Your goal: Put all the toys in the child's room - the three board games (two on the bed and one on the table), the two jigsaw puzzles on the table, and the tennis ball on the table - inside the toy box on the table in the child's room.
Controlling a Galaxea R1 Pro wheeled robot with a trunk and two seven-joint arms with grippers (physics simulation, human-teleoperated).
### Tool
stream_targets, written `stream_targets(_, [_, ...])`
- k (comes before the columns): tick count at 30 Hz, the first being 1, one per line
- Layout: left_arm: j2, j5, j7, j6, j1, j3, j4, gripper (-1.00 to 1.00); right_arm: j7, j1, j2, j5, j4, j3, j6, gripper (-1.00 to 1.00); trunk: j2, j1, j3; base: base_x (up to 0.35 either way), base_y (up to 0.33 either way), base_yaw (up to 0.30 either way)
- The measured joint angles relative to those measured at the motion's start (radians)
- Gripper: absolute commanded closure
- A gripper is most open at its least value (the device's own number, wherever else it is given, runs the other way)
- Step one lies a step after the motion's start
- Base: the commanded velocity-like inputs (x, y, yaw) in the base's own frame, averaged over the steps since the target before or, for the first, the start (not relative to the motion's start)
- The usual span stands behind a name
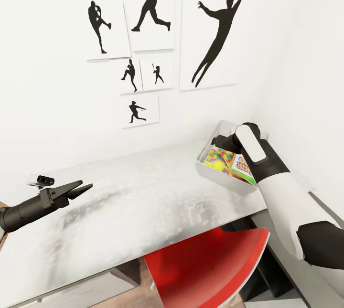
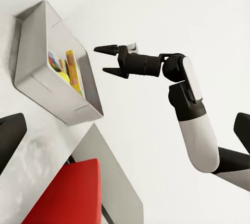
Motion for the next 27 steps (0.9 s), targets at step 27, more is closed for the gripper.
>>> stream_targets(27, [0.020, 0.001, -0.005, 0.000, 0.016, 0.133, 0.004, -1.00, 0.085, 0.381, -0.327, -0.779, -0.630, -0.203, 0.161, -1.00, 0.000, 0.000, 0.000, 0.000, 0.000, -0.002])
